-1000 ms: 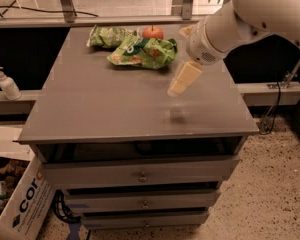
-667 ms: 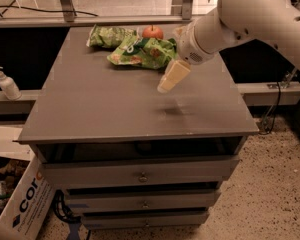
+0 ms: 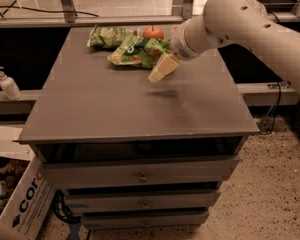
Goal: Pick green rice chip bag
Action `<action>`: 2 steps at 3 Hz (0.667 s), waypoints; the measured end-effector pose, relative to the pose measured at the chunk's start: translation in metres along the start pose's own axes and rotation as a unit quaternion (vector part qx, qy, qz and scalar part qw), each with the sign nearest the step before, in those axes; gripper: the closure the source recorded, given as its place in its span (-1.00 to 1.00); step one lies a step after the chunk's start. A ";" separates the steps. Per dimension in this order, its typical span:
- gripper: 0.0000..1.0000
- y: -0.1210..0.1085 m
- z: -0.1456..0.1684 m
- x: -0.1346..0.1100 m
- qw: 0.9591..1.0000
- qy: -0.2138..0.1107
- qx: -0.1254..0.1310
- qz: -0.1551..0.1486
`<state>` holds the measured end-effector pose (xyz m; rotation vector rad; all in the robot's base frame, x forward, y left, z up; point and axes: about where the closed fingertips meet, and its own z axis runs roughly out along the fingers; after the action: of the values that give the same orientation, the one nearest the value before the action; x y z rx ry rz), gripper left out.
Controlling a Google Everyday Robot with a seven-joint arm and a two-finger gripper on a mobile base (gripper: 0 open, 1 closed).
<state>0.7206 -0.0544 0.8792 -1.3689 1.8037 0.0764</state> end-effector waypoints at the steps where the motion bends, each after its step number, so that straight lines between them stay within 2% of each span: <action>1: -1.00 -0.019 0.020 0.002 0.999 -0.004 0.010 0.031; 2: -1.00 -0.027 0.040 0.000 0.998 -0.004 0.012 0.057</action>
Offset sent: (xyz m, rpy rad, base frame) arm 0.0668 0.0147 -0.0180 0.1116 0.0605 -0.1382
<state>0.7657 -0.0452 0.8654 -1.2455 1.8692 0.1204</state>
